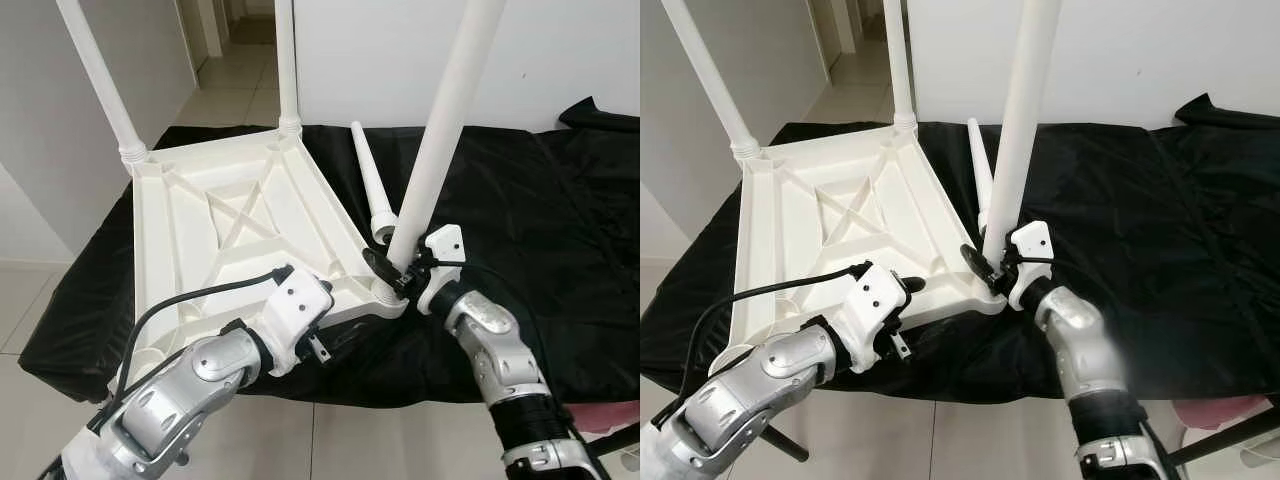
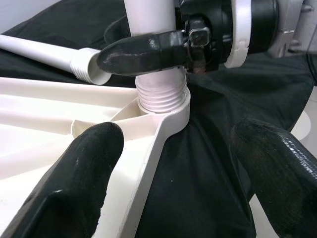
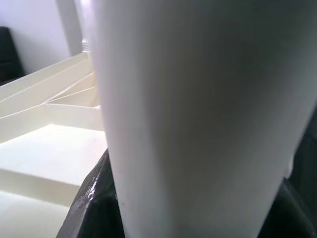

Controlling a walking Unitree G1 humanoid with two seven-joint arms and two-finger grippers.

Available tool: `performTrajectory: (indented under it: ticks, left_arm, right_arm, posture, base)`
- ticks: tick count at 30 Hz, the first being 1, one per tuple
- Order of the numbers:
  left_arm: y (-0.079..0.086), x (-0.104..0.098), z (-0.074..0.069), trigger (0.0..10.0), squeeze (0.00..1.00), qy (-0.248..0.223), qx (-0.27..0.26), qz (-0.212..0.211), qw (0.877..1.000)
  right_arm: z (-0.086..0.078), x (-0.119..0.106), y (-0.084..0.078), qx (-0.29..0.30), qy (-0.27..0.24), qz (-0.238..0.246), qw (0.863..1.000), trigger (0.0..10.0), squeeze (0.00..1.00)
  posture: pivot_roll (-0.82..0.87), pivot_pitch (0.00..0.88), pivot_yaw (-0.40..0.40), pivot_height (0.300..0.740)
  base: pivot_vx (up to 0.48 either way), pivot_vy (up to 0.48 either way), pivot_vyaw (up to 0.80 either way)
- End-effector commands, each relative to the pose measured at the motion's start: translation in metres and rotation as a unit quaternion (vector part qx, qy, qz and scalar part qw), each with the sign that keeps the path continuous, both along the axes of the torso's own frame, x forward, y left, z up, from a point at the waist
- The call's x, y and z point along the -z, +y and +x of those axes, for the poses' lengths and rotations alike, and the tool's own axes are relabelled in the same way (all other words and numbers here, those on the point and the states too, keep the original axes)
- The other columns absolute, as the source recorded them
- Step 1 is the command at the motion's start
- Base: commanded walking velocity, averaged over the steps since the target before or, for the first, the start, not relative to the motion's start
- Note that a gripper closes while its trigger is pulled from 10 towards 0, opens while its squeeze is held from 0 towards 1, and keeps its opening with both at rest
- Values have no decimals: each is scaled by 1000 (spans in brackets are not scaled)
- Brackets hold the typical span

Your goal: Building children table

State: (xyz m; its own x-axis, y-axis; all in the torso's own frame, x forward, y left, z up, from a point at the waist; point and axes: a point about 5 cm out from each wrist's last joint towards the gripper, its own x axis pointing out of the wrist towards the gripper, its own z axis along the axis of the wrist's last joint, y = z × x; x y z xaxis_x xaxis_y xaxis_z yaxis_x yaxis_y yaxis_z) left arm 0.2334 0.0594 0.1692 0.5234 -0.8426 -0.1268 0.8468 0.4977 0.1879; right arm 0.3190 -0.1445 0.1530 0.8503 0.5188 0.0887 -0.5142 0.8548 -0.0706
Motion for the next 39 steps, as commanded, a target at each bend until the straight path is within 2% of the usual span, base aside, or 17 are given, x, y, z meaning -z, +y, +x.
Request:
performTrajectory:
  ticks: [1, 9, 11, 13, 14, 15, 16, 17, 19, 22, 27, 30, 31, 35, 39]
  left_arm:
    - [3, 2, 1, 10000, 0, 4, 17, 5, 1000]
    - [2, 2, 1, 10000, 0, 6, 18, 2, 1000]
    - [0, 2, 1, 10000, 0, 7, 18, -2, 1000]
    - [0, 2, 1, 10000, 0, 7, 18, -4, 1000]
    - [0, 2, 1, 10000, 0, 7, 17, -4, 1000]
    - [0, 2, 1, 10000, 0, 7, 17, -4, 1000]
    - [-1, 2, 1, 10000, 0, 8, 15, -7, 1000]
    - [-1, 2, 1, 10000, 0, 8, 15, -7, 1000]
    - [-1, 2, 1, 10000, 0, 10, 15, -9, 1000]
    - [-1, 2, 0, 10000, 0, 12, 15, -11, 1000]
    - [-3, 2, -1, 10000, 0, 12, 16, -12, 1000]
    - [-3, 1, 1, 10000, 0, 11, 13, -15, 1000]
    - [-4, 1, 2, 10000, 0, 10, 13, -15, 1000]
    - [-4, 1, 2, 10000, 0, 9, 14, -15, 1000]
    - [-3, 0, 3, 10000, 0, 7, 13, -15, 1000]
  right_arm:
    - [-3, 12, 3, 45, 38, 22, 998, 10000, 0]
    - [-7, 13, 17, 119, 48, 44, 991, 10000, 0]
    - [-12, 12, 27, 194, 58, 51, 978, 10000, 0]
    - [-15, 10, 30, 248, 55, 56, 966, 10000, 0]
    - [-15, 10, 32, 267, 62, 63, 960, 10000, 0]
    - [-15, 10, 32, 267, 62, 63, 960, 10000, 0]
    - [-19, 7, 39, 307, 61, 68, 947, 10000, 0]
    - [-19, 7, 39, 307, 61, 68, 947, 10000, 0]
    - [-21, 5, 44, 343, 64, 66, 935, 10000, 0]
    - [-23, 3, 47, 351, 59, 52, 933, 10000, 0]
    - [-23, 1, 44, 340, 56, 63, 937, 10000, 0]
    - [-24, -8, 39, 299, 31, 93, 949, 10000, 0]
    - [-26, -14, 40, 260, 15, 105, 960, 10000, 1000]
    - [-26, -15, 39, 249, 13, 108, 962, 10000, 1000]
    - [-26, -18, 32, 193, -2, 96, 977, 10000, 1000]
  posture:
    - [35, 56, 63, 740]
    - [15, 60, 58, 740]
    - [11, 62, 55, 740]
    - [11, 62, 55, 740]
    - [11, 62, 55, 740]
    - [11, 62, 55, 740]
    - [10, 70, 50, 740]
    - [10, 70, 50, 740]
    - [10, 70, 50, 740]
    - [13, 74, 43, 740]
    - [8, 80, 43, 740]
    - [5, 86, 44, 740]
    - [5, 80, 41, 740]
    - [5, 80, 41, 740]
    - [5, 78, 47, 740]
  base:
    - [0, 0, 0]
    - [0, 0, 0]
    - [0, 0, 0]
    - [0, 0, 0]
    - [0, 0, 0]
    - [0, 0, 0]
    - [0, 0, 0]
    - [0, 0, 0]
    - [0, 0, 0]
    - [0, 0, 0]
    - [0, 0, 0]
    - [0, 0, 0]
    - [0, 0, 0]
    - [0, 0, 0]
    - [0, 0, 0]
